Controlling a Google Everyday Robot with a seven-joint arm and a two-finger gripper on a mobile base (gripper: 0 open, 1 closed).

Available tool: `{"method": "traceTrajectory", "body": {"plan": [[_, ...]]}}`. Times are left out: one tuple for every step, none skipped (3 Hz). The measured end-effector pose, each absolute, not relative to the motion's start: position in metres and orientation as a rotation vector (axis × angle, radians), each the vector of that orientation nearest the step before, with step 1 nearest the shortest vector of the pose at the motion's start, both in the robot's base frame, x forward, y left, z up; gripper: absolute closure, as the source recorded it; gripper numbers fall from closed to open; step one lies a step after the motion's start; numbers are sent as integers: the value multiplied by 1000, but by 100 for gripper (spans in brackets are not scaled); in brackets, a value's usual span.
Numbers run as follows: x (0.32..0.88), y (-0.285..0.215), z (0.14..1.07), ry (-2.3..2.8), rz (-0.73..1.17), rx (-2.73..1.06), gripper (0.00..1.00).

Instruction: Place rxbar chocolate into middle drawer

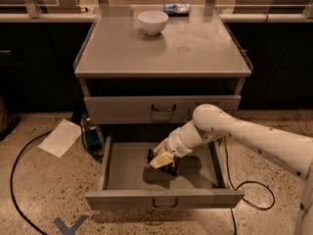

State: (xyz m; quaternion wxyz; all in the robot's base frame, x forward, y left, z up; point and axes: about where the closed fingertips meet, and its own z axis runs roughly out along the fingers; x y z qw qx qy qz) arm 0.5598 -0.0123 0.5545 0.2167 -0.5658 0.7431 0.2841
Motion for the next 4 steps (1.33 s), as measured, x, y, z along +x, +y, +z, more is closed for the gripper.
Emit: {"method": "traceTrajectory", "body": {"plan": [[568,-5,501,2067,782,-1595,100],[568,-5,501,2067,782,-1595,100],[567,-1,499,2053,767,-1602,100],[576,6,482,2040,694,-1619,100]]}}
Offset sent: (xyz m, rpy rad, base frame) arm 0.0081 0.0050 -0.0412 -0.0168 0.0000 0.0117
